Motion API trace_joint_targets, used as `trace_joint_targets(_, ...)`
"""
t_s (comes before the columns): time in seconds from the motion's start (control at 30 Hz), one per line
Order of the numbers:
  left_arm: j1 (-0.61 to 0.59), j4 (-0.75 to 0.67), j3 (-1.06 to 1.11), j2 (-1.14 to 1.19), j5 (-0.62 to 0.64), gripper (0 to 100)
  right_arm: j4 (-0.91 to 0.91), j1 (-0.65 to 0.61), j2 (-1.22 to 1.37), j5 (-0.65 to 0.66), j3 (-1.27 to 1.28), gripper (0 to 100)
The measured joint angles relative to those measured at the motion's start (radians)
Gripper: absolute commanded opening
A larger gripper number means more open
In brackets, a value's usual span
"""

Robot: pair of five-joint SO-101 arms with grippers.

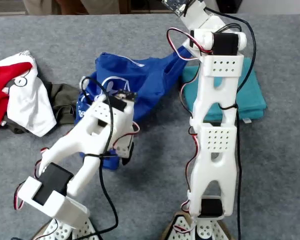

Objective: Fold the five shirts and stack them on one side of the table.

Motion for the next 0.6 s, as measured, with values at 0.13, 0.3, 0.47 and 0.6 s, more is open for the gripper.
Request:
trace_joint_targets(0.13,0.002,-0.055,0.061,0.0,0.0,17,0.0,0.0,0.0,0.0,0.0,0.2)
trace_joint_targets(0.3,0.002,-0.124,0.109,0.0,0.0,17,0.0,0.0,0.0,0.0,0.0,0.2)
trace_joint_targets(0.47,0.002,-0.192,0.152,-0.002,0.0,17,0.0,0.0,0.0,0.0,0.0,0.2)
trace_joint_targets(0.6,0.002,-0.236,0.195,-0.017,0.018,12,0.0,0.0,0.0,0.0,0.0,0.2)
